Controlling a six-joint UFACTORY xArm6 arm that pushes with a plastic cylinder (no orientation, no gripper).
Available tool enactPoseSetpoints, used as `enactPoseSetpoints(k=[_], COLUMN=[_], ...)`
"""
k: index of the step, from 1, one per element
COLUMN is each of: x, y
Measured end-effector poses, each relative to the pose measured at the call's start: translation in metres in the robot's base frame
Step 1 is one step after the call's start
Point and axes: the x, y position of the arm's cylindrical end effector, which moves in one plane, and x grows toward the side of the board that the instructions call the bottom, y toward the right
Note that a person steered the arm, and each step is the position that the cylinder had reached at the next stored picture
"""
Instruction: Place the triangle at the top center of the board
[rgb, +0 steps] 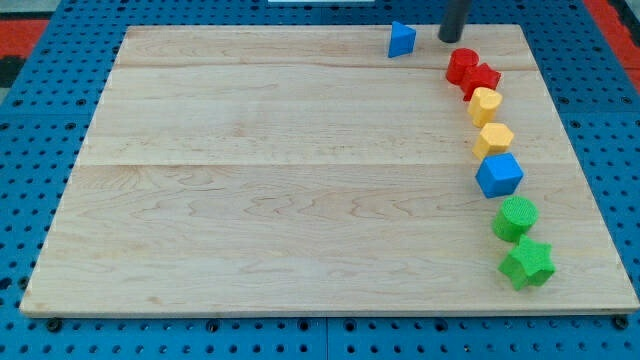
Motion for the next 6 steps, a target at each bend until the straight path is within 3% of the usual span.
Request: enactPoseSetpoints(k=[2, 3, 4, 6], x=[0.024, 0.024, 0.059, 0.044], y=[-0.134, -0.062, -0.067, -0.166])
